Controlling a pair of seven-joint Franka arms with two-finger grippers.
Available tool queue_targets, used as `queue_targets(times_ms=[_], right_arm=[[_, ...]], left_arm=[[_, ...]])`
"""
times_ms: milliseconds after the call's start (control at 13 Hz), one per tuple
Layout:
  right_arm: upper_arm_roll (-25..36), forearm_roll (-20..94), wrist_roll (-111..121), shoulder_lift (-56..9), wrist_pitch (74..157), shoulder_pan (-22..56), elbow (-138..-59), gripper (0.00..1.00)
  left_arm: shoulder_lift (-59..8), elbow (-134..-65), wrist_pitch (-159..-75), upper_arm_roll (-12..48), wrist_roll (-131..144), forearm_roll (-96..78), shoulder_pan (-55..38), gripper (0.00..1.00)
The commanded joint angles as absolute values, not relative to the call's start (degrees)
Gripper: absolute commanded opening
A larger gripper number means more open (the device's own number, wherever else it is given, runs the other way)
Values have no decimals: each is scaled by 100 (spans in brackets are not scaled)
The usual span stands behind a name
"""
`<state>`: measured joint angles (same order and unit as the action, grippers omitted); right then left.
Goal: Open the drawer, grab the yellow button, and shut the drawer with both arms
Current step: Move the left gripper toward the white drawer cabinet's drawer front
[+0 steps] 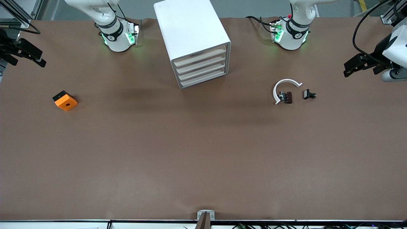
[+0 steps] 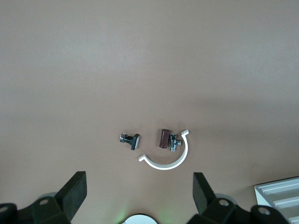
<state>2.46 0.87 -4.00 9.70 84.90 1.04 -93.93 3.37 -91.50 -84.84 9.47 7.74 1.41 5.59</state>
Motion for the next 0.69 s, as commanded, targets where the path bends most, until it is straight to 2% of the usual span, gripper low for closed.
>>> queue_targets(times_ms=[0, 231, 385, 615], right_arm=[[185, -17, -334, 888, 8499, 35, -9246, 100], [176, -79, -334, 765, 8657, 79, -9246, 100], [176, -70, -334, 686, 8885, 79, -9246, 100], [184, -70, -334, 467, 9175, 53, -9246, 100]], left_arm=[[281, -9009, -8358, 984, 659, 246, 615, 100], [159, -8974, -8358, 984, 659, 246, 791, 100], [-130, -8632, -8358, 984, 686, 255, 791, 100], [-570, -8578, -8367, 993, 703, 211, 782, 100]])
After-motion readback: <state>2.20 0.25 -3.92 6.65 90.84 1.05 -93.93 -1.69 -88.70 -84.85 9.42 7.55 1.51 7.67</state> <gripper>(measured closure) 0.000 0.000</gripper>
